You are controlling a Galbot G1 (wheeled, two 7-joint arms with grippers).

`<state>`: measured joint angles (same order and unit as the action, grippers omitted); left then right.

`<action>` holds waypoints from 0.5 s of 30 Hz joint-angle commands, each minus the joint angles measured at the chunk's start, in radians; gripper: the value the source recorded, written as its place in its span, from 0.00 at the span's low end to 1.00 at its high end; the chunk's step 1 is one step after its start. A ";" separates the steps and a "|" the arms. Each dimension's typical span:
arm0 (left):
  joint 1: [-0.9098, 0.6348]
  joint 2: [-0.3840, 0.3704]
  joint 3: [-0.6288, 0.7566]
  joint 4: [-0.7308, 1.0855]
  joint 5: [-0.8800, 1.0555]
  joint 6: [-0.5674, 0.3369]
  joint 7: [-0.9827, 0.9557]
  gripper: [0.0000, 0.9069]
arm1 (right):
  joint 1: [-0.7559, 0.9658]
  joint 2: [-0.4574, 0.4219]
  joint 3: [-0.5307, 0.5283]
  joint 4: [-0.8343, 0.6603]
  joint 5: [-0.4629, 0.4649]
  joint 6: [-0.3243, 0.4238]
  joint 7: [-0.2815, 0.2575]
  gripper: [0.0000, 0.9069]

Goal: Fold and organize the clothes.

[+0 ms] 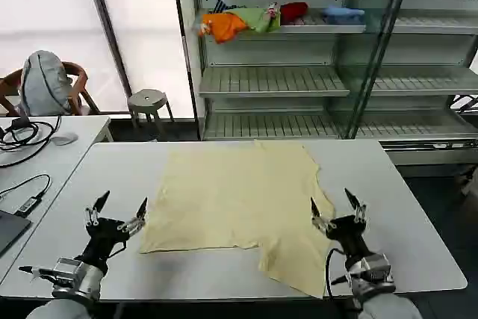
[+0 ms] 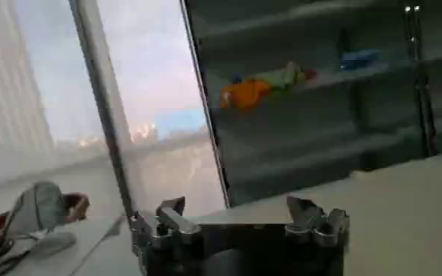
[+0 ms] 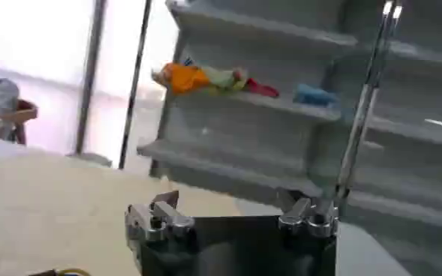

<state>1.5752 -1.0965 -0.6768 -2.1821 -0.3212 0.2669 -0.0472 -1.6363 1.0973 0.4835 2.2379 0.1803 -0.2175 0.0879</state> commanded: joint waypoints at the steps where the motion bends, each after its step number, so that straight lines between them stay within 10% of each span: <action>1: 0.087 0.005 -0.003 -0.087 -0.166 0.294 -0.006 1.00 | -0.263 -0.061 0.021 0.072 0.041 0.011 -0.027 1.00; 15: 0.086 -0.002 0.019 -0.029 -0.127 0.309 -0.066 1.00 | -0.327 -0.059 0.036 0.098 0.070 -0.018 -0.040 1.00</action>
<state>1.6443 -1.0987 -0.6619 -2.2146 -0.4177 0.5009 -0.0948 -1.8866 1.0560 0.5116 2.3148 0.2227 -0.2357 0.0610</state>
